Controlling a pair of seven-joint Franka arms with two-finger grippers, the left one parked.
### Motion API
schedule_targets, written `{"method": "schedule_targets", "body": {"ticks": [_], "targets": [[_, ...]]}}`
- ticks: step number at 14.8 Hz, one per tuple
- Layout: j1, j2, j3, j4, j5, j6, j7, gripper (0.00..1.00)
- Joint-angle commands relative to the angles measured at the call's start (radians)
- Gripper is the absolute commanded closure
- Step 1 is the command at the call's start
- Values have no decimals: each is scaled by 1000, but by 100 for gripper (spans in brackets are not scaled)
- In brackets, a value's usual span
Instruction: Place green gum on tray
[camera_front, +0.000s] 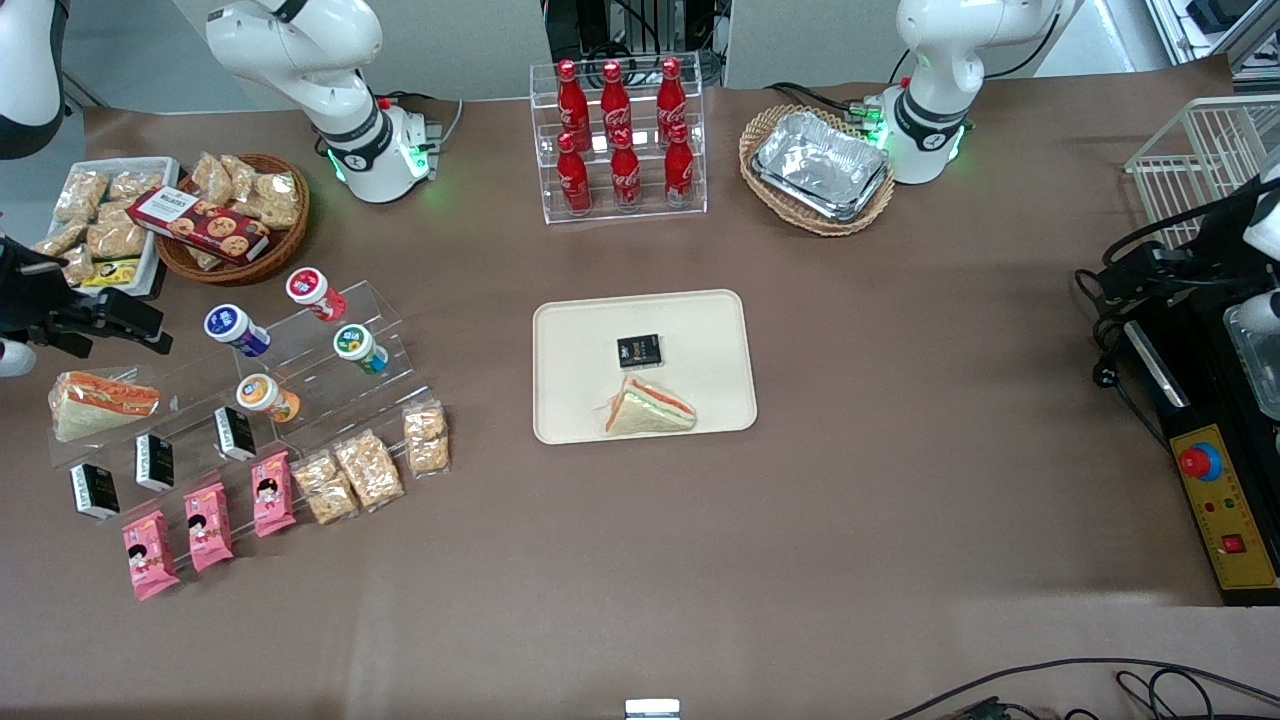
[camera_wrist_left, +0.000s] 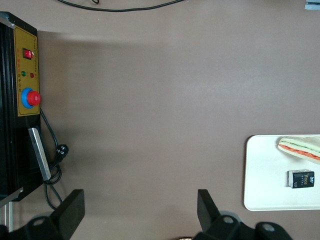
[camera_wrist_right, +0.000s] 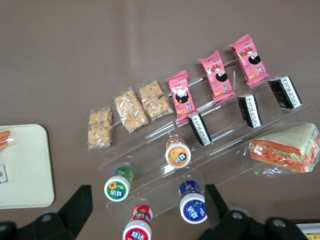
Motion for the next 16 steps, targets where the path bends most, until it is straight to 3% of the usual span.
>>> {"method": "schedule_targets", "body": {"ticks": [1,11,13,16], "targets": [[4,-2,-2,12,-5,-18,11,0],[21,-10,29,-14,-15,-27,30,0],[36,-74,29,-95,-17,-31,36,0],[117,-252,44,-310,-20,12,173,0]]}}
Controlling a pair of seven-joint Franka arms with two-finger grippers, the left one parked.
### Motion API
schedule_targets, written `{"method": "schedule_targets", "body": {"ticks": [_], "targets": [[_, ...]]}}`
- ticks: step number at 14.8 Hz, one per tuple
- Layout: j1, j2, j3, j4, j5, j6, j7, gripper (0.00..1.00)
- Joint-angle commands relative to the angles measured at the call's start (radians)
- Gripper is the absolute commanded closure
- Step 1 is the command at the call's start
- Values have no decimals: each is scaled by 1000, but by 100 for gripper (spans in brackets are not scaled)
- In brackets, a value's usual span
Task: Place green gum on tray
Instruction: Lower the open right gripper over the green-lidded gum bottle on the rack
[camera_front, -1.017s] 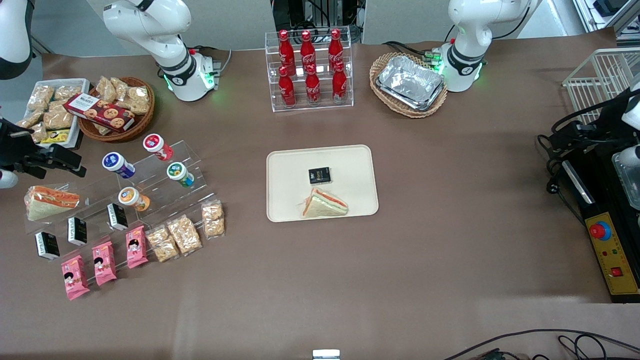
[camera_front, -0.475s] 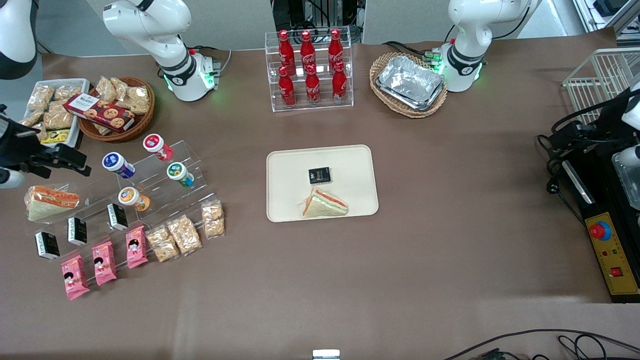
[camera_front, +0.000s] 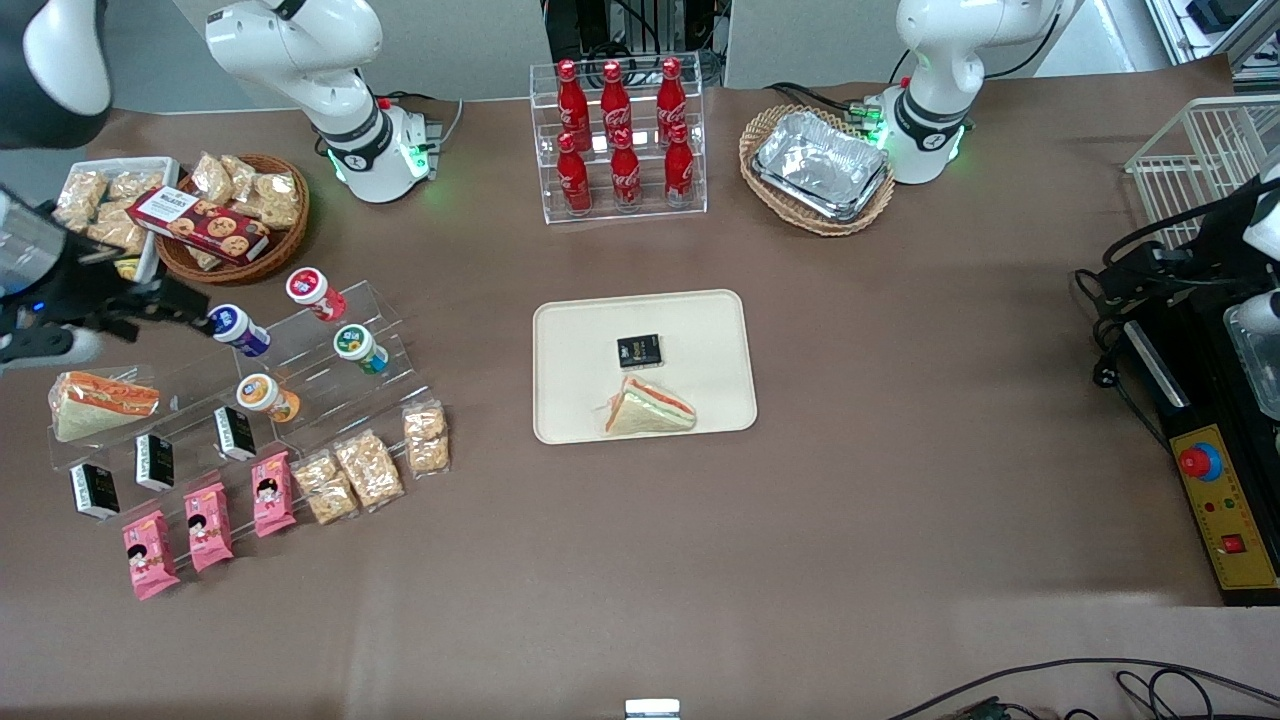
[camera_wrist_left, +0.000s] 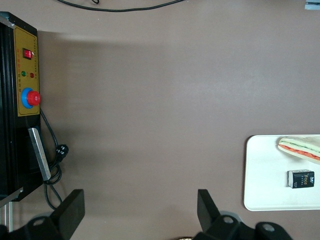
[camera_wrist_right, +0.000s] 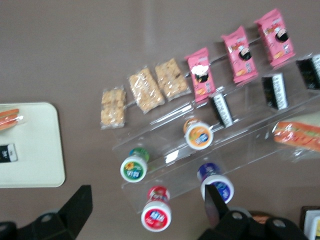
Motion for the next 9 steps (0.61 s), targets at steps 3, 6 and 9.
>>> {"method": "schedule_targets", "body": {"ticks": [3,6,9], "targets": [[77,-360,71,-420,-37,87,147,0],[77,-394,77,-469,-37,107,147,0],[77,-370,79,-471,-37,129,155,0]]}}
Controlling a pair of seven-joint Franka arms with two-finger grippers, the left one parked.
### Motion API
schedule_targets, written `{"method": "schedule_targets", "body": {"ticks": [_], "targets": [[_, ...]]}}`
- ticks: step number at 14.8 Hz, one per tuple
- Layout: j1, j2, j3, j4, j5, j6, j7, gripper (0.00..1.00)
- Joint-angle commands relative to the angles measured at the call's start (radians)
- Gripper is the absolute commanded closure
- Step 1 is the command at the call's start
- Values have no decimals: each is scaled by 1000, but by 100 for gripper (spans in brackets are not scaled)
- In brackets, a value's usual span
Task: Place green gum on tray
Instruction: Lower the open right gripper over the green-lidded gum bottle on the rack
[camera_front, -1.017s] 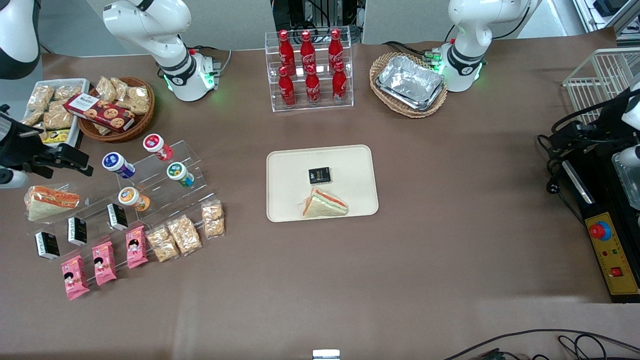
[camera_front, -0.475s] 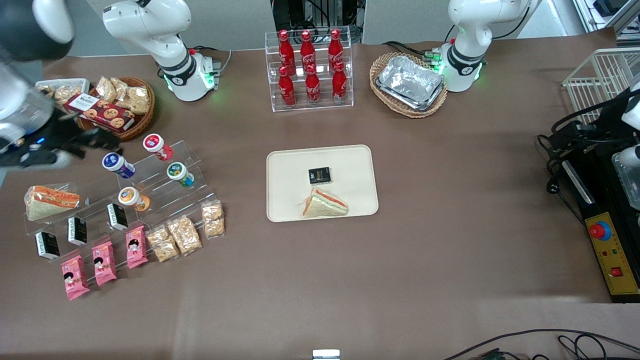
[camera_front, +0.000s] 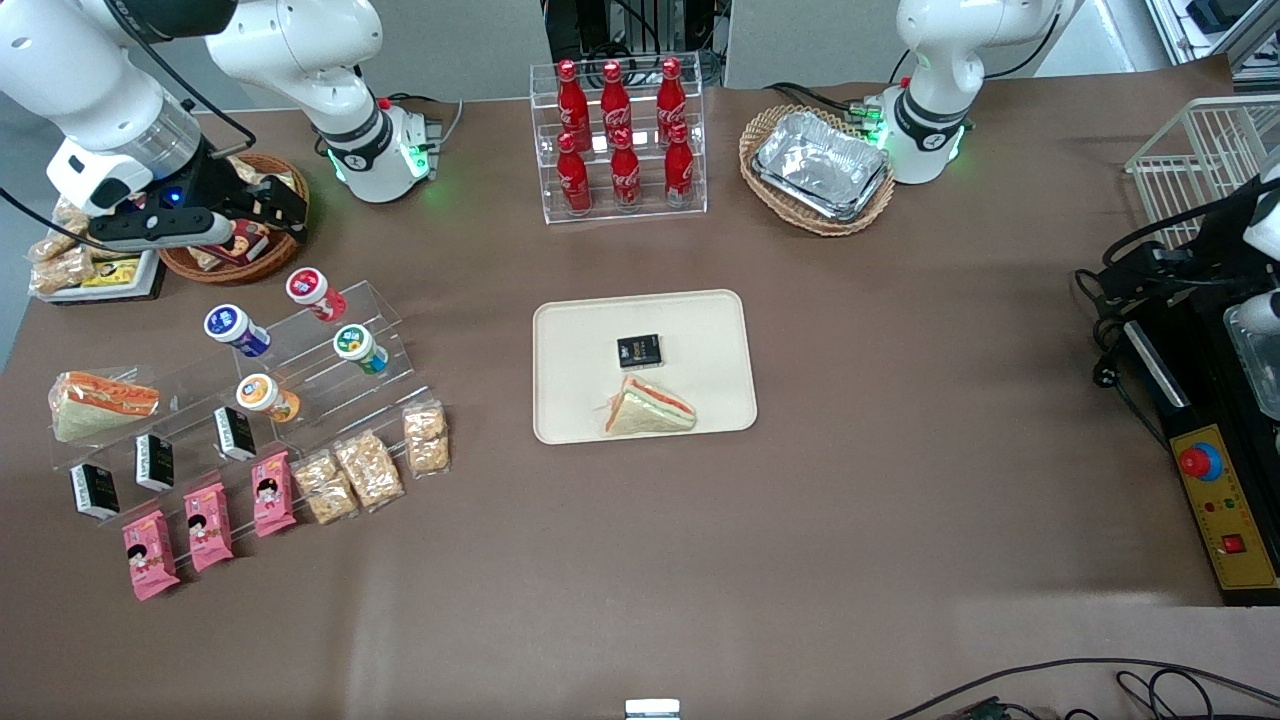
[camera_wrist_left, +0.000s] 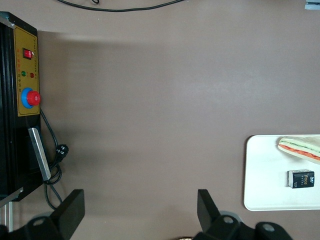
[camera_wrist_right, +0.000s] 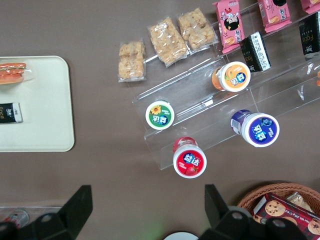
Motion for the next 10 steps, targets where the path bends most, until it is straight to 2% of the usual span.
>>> {"method": "schedule_targets", "body": {"ticks": [1,10], "targets": [[0,30,-3,-32,-14,67,14,0],[-1,244,-4,-222,-14,459,9,0]]}}
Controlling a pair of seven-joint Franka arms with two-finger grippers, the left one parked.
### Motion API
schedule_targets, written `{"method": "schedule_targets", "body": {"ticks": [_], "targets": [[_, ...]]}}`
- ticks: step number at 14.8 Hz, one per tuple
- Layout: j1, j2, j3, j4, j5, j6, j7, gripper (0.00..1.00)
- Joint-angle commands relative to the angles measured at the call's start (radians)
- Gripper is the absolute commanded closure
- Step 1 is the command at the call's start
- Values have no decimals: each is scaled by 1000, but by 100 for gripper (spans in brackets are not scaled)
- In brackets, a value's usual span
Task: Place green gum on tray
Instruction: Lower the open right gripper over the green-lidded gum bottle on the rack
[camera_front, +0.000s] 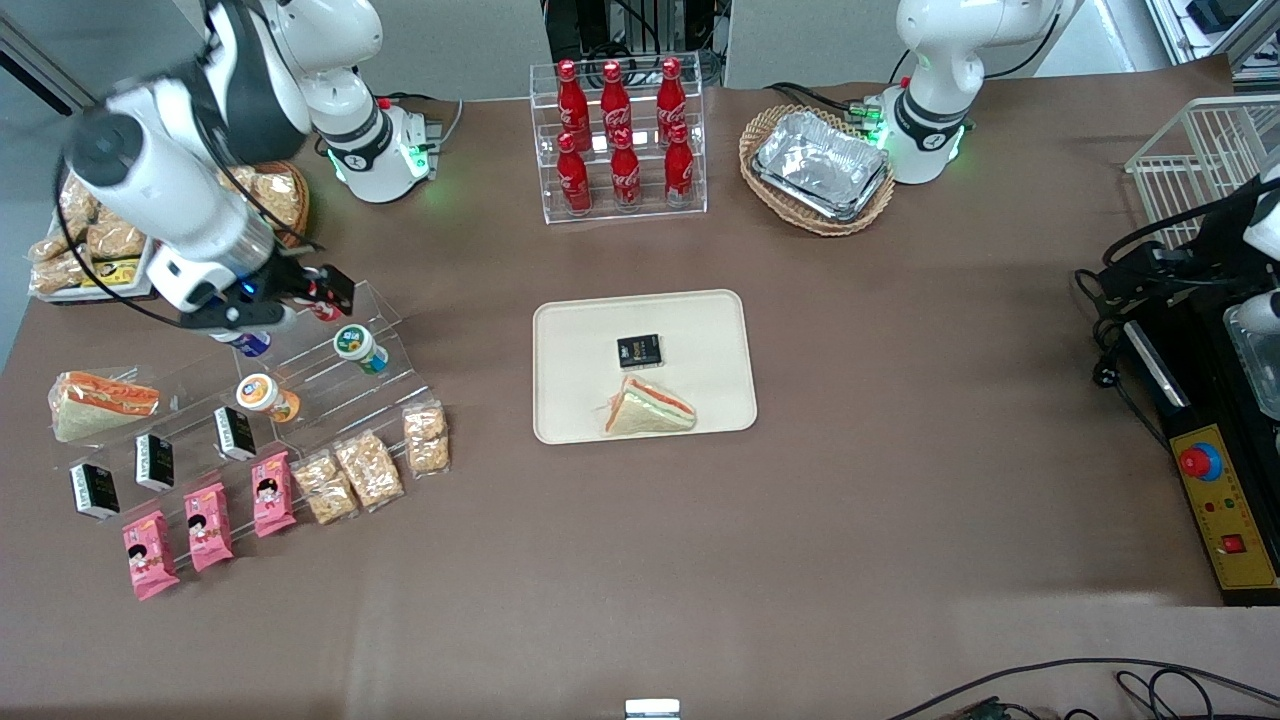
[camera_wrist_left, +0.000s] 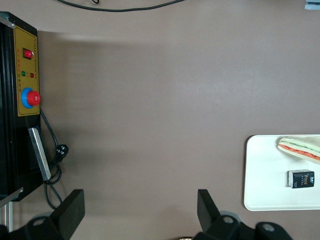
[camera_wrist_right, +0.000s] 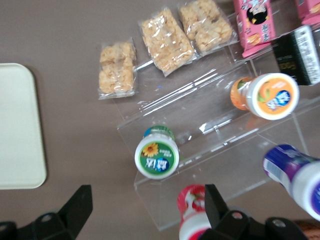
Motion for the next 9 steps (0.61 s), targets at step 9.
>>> {"method": "schedule_targets", "body": {"ticks": [9], "targets": [[-2,158,-1,-137,-28,311,-4,0]]}}
